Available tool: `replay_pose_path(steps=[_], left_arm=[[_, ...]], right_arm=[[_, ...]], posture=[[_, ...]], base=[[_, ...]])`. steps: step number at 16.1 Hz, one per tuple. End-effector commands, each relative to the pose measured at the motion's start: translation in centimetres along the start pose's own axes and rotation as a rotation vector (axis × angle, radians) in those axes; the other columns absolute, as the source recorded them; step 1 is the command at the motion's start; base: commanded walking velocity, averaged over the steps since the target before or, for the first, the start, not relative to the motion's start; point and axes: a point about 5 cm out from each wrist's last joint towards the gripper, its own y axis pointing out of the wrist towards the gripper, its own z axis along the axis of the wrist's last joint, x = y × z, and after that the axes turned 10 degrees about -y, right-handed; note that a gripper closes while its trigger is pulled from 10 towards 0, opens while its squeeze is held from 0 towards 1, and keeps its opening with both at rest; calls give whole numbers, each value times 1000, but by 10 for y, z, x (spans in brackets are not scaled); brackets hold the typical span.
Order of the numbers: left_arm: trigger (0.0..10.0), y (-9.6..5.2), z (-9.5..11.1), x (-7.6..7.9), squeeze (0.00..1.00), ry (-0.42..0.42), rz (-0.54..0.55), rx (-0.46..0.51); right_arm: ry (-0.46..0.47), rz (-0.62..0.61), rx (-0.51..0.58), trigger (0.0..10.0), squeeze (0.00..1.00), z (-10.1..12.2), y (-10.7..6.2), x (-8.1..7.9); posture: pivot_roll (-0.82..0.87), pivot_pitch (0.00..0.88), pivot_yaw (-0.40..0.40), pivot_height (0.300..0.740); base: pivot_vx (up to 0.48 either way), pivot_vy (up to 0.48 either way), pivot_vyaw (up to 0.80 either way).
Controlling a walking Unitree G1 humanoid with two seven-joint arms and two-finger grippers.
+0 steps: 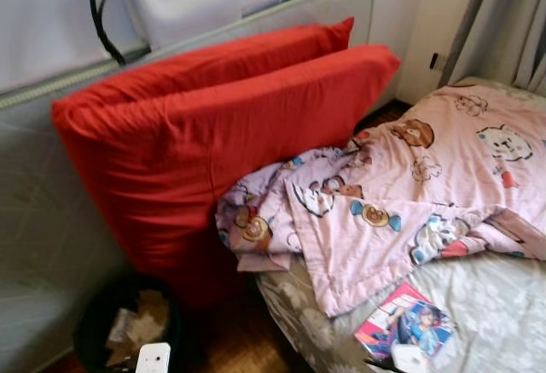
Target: Clean up the room
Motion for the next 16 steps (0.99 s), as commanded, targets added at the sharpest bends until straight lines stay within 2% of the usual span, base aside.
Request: replay_pose_path(steps=[1,4,6,7,8,11,13,16], left_arm=[[10000,-1,-3,-3,0,-3,17,-20],[10000,1,-6,8,0,0,9,-27],[10000,3,-4,16,0,3,3,-25],[10000,5,-1,21,0,10,-4,-24],[10000,6,0,24,0,20,-10,-25],[10000,7,3,25,0,26,-11,-20],[10000,7,5,26,0,17,-8,-15],[10000,5,3,18,0,11,3,-17]], right_arm=[[4,0,-14,10000,0,-3,0,-1],[18,-18,-15,10000,0,-3,0,1],[108,-88,-23,10000,0,-3,-1,9],[213,-158,-27,10000,0,-4,-2,20],[261,-182,-24,10000,0,-4,-2,24],[254,-174,-16,10000,0,-2,-2,22],[232,-144,-15,10000,0,-1,-1,15],[205,-121,-8,10000,0,1,0,14]], posture=[[-28,0,39,740],[-24,0,36,740],[-31,0,40,740],[-38,0,43,740],[-39,0,43,740],[-30,0,39,740],[-29,0,38,740],[-22,3,39,740]], base=[[0,0,0],[0,0,0],[0,0,0],[0,0,0],[0,0,0],[0,0,0],[0,0,0],[0,0,0]])
